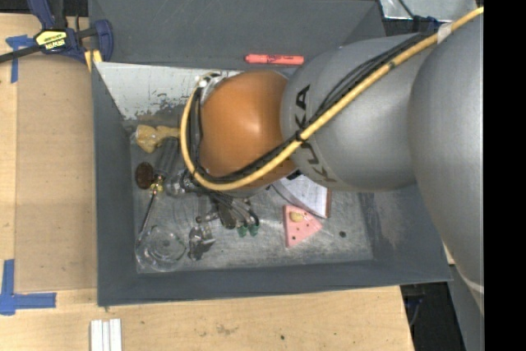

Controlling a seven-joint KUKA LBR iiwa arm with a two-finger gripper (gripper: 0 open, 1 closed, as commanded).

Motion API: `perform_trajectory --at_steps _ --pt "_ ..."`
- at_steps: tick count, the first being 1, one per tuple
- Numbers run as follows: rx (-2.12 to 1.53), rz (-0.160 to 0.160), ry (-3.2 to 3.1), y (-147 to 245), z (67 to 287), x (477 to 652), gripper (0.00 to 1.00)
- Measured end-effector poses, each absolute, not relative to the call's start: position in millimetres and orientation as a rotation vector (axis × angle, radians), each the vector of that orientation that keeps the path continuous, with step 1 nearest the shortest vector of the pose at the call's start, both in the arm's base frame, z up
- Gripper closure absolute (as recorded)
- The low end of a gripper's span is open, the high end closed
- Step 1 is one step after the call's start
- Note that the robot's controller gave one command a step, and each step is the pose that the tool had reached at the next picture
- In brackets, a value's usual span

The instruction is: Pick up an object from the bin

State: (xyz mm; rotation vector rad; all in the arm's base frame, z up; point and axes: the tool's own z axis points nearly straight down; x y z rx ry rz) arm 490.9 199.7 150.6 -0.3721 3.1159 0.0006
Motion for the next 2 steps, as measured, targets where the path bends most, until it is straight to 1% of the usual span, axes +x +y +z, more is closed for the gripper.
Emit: perform_trajectory --at_steps 1,2 --pt "-0.776 0.0 3.046 213 137 492.1 0.0" --pt "-0.917 -0.004 3.0 232 81 489.9 1.0"
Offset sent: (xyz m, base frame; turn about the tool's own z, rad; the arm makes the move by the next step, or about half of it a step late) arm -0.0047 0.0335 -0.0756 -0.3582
